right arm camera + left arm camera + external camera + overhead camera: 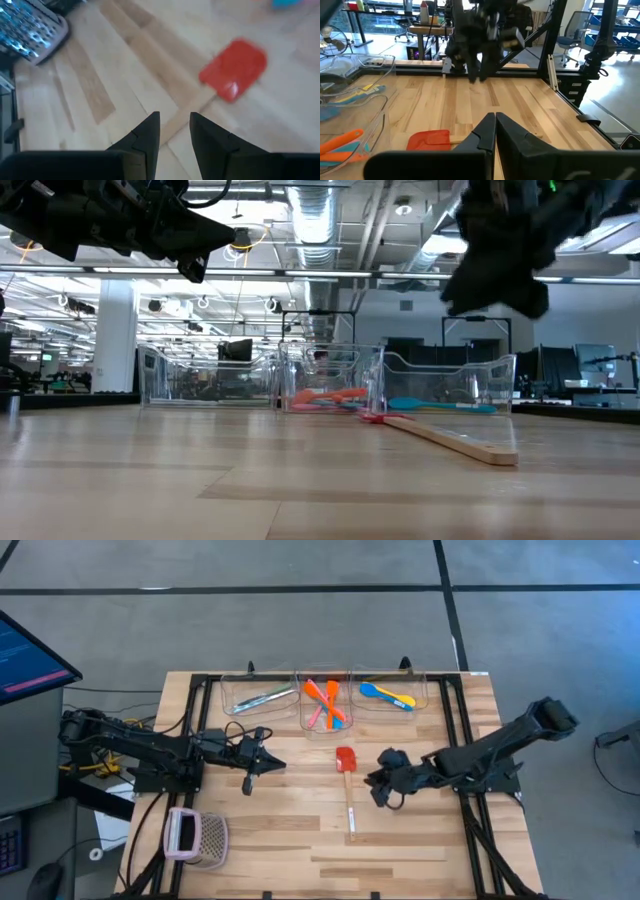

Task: Pick & Place Kitchen Items
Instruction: Put the red spatula into the middle transparent bin

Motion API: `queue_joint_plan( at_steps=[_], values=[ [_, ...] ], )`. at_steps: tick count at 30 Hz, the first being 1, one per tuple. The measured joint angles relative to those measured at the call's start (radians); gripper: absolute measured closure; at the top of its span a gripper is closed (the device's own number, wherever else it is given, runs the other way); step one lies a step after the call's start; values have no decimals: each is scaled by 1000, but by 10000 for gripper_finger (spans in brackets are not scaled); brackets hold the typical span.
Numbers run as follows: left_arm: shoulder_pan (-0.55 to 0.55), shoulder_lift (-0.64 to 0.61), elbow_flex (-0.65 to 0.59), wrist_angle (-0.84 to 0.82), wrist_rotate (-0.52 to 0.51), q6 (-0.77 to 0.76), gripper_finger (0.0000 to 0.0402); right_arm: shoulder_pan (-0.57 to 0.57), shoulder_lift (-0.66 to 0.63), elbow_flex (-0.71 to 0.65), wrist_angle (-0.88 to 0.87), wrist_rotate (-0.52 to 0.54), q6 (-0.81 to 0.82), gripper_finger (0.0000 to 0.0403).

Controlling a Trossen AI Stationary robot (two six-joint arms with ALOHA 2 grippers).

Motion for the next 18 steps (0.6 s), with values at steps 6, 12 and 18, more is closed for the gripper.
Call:
queue_joint_plan(
  at_steps=[6, 12, 18],
  values=[
    [0, 0, 0, 0, 4, -2, 400, 7, 101, -43, 58, -82, 69, 301],
    [0, 0, 0, 1, 3, -8, 400, 14, 228, -43, 240, -121, 74, 301],
    [0, 0, 0, 9, 3, -7, 400, 17, 323, -43, 421, -122, 75, 306]
  ],
)
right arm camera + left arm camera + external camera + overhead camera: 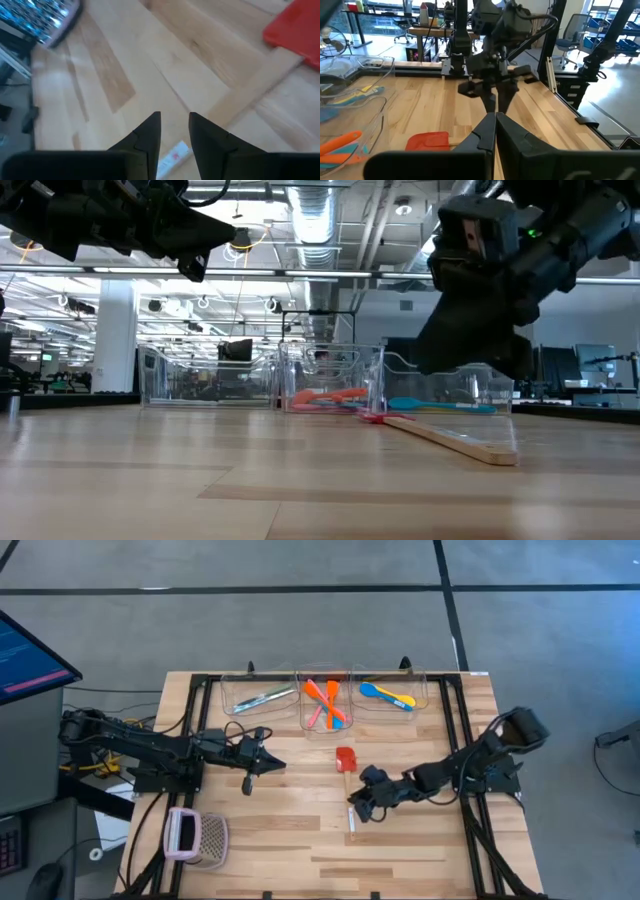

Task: Pick & Place Kitchen Items
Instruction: Put the red spatula into the middle transparent bin

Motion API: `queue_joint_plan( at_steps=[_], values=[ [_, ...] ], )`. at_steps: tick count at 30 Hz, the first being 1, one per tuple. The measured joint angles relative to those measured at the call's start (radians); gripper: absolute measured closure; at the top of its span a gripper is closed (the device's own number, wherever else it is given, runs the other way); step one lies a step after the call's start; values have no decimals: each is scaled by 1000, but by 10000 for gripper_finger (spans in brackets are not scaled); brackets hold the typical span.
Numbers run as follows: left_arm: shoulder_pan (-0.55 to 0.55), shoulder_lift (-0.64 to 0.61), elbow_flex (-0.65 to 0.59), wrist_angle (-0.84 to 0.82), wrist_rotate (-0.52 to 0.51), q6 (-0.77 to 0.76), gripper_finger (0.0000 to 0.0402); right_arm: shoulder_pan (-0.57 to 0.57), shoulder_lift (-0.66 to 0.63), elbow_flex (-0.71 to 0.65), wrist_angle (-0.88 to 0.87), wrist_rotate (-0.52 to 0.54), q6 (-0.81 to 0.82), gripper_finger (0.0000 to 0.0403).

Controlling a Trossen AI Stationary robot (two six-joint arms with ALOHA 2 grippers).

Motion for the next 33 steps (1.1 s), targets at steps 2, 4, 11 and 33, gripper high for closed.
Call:
queue_joint_plan(
  at_steps=[2, 4, 11, 33],
  values=[
    [0, 0, 0, 0, 0, 0, 400, -1, 21, 7, 38, -12, 26, 316],
    [0, 0, 0, 0, 0, 0, 400, 0, 38, 23, 29, -25, 58, 333],
    [0, 0, 0, 1, -4, 3, 400, 13, 110, 154, -95, -54, 101, 395],
    [0, 0, -1, 7, -3, 3, 400, 31, 411, 589, -620, -235, 242, 403]
  ],
)
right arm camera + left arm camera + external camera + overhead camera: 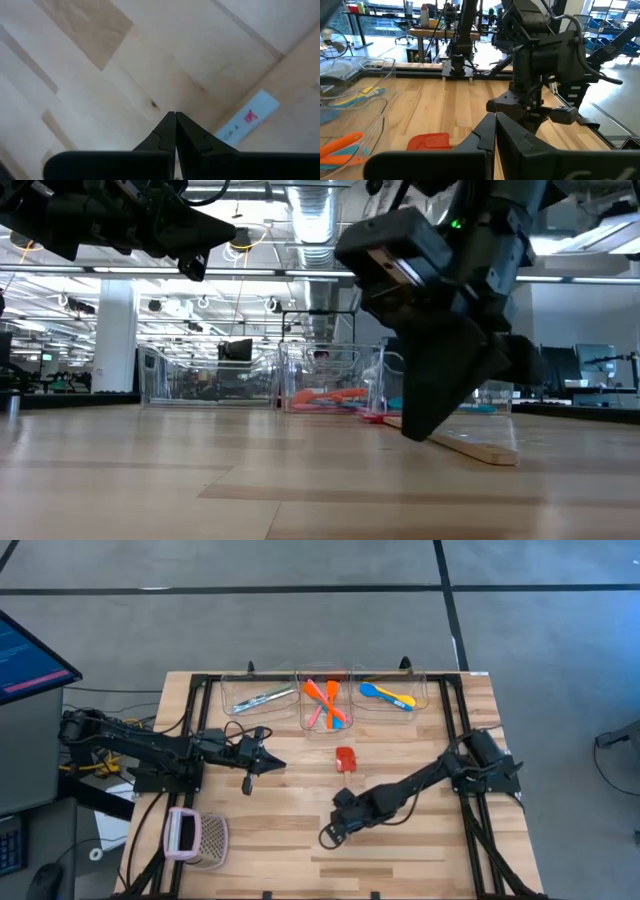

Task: Pick & Place Kitchen Items
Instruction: Put the red spatula into the middle transparent bin

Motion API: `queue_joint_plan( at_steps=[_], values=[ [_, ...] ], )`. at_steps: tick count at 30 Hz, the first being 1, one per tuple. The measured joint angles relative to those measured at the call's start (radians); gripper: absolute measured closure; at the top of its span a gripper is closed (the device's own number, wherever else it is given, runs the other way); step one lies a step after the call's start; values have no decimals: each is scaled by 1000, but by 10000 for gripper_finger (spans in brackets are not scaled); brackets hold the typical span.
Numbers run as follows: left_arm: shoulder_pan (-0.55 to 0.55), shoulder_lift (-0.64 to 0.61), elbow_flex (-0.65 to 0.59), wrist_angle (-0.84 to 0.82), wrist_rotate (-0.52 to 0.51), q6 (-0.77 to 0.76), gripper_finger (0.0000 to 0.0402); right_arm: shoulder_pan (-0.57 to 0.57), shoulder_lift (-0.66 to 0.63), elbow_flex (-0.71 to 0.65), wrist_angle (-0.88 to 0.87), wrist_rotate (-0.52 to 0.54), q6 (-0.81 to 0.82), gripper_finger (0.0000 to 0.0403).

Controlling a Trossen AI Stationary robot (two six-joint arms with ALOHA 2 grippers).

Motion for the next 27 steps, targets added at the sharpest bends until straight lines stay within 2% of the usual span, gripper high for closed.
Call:
queue_joint_plan(
  at_steps=[12, 17, 27],
  values=[
    [0, 0, 0, 0, 1, -2, 400, 54, -21, 4, -253, 6, 124, 403],
    [0, 0, 0, -1, 3, -53, 400, 53, -21, 4, -311, 35, 89, 403],
    [-29, 0, 0, 0, 3, -53, 400, 39, -26, 0, -444, 110, 9, 403]
  ],
)
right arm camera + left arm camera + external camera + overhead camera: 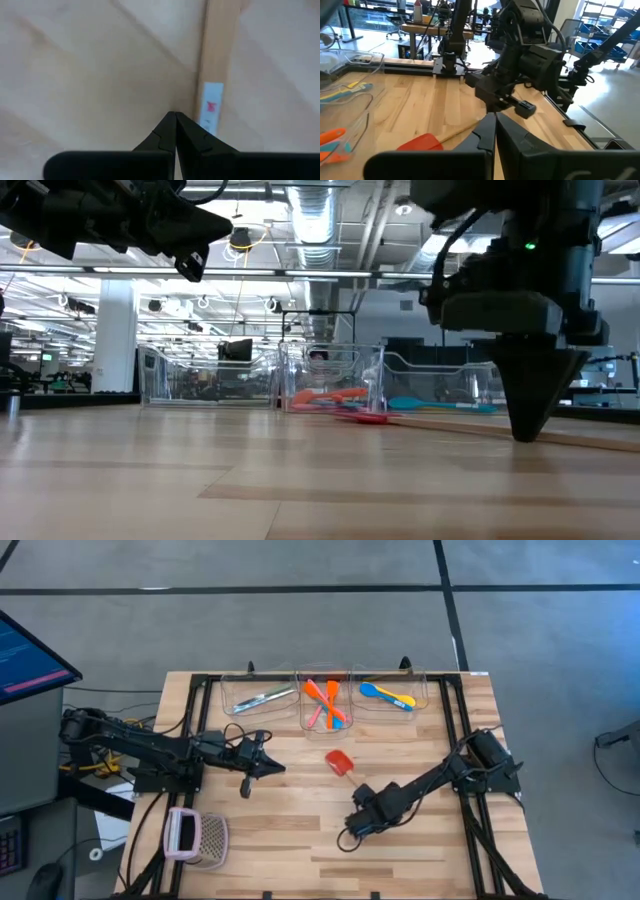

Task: Pick & Place Kitchen Items
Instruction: Put the red spatula into the middle transparent bin

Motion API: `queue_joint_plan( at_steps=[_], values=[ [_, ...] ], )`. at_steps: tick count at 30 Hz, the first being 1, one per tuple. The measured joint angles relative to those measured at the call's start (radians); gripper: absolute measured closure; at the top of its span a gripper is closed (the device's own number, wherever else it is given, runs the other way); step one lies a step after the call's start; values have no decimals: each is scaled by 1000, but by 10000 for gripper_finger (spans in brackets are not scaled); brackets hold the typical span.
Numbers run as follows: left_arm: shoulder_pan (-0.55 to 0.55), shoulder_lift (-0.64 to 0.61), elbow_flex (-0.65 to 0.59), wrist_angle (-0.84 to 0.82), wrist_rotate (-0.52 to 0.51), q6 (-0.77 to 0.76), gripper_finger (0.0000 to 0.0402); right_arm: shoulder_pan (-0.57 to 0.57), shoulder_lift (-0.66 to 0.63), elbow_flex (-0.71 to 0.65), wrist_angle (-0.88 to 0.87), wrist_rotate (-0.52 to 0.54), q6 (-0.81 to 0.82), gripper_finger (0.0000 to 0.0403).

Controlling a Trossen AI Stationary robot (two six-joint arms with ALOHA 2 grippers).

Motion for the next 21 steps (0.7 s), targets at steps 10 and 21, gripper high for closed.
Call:
queue_joint_plan(
  at_steps=[10, 21],
  values=[
    [-1, 0, 0, 2, -4, 0, 400, -13, -2, -46, -77, 138, -2, 403],
    [-1, 0, 0, 2, -3, 0, 400, -23, 0, -89, -100, 243, -1, 403]
  ],
)
